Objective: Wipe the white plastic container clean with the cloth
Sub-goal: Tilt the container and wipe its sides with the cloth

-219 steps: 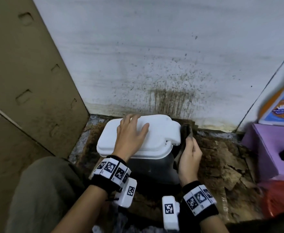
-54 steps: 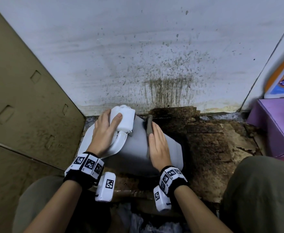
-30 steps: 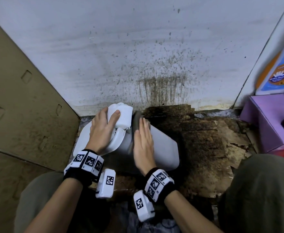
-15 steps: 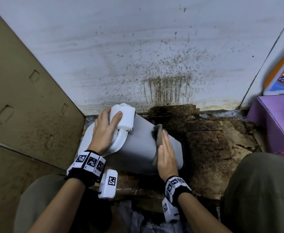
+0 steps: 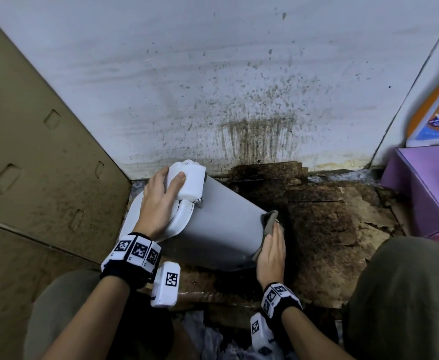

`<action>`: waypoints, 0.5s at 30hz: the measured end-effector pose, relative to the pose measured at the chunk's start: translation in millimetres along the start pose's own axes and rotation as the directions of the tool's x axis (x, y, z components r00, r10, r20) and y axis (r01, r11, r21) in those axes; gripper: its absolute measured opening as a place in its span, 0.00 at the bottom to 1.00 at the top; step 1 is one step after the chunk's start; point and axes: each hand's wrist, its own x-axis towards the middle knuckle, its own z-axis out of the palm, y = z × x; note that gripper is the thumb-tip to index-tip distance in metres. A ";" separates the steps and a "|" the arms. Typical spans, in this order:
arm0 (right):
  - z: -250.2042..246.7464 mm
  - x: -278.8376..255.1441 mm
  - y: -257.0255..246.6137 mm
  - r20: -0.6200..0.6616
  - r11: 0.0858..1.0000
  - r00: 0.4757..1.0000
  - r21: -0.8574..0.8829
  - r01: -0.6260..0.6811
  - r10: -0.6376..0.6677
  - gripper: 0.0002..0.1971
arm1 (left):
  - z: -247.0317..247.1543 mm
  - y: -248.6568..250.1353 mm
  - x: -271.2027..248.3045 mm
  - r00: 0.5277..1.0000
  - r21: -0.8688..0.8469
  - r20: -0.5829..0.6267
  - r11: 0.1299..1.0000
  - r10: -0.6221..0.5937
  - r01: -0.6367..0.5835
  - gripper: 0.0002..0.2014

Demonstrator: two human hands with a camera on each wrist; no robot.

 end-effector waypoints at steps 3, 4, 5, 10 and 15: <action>7.1 0.1 -14.8 -0.003 0.999 1.000 0.026 0.022 -0.022 0.30 | 0.3 0.2 -0.2 1.000 0.006 0.005 1.000 0.003 -0.003 0.42; 10.3 -0.2 -23.0 0.002 0.998 0.999 0.038 0.044 -0.044 0.29 | -0.1 0.0 0.3 1.000 0.003 0.003 1.000 0.003 -0.003 0.42; 13.4 -0.6 -32.4 0.009 0.997 0.997 0.042 0.071 -0.072 0.29 | -0.1 -0.1 0.9 1.000 0.004 0.000 1.000 0.003 -0.003 0.42; 26.5 -6.7 -90.0 0.056 0.973 0.972 0.034 0.226 -0.228 0.32 | -0.2 -0.3 3.2 1.000 0.007 0.002 1.000 0.001 -0.001 0.41; 39.7 -14.4 -135.7 0.108 0.968 0.962 0.026 0.248 -0.250 0.34 | 0.1 -2.4 2.6 1.000 0.011 -0.002 1.000 0.003 -0.003 0.41</action>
